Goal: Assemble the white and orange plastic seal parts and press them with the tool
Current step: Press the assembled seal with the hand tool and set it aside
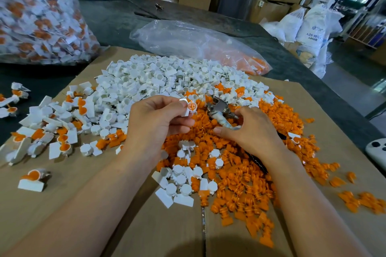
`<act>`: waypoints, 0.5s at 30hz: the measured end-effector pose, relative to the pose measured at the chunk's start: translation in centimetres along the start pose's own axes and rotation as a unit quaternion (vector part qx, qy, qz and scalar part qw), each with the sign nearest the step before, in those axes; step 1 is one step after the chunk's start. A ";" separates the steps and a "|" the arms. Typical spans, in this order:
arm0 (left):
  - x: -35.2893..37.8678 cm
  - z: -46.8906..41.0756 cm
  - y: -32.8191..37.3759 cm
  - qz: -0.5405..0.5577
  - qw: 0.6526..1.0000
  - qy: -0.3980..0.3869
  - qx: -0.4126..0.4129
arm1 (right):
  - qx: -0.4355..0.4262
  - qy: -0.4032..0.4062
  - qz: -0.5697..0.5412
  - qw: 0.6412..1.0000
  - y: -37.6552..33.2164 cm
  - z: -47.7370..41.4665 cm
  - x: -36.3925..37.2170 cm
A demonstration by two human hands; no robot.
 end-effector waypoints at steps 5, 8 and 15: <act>-0.1 -0.1 -0.2 -0.011 1.000 -0.003 -0.003 | 0.010 -0.007 -0.016 1.000 0.2 0.0 0.0; -0.2 -0.1 -0.5 -0.020 1.000 -0.001 -0.010 | -0.041 0.074 -0.059 0.995 -1.0 0.9 -2.5; 0.0 -0.1 -1.3 -0.047 0.998 -0.011 -0.033 | -0.249 -0.023 -0.319 0.914 -7.1 5.9 -3.0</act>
Point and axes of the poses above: each hand's wrist, its own z-axis away from the middle knuckle, its own x-axis out of the palm, y = z × x, the point moved 10 cm from there along -z, towards the middle knuckle, and after that the axes turned 14 degrees about x, right-handed, at the moved point
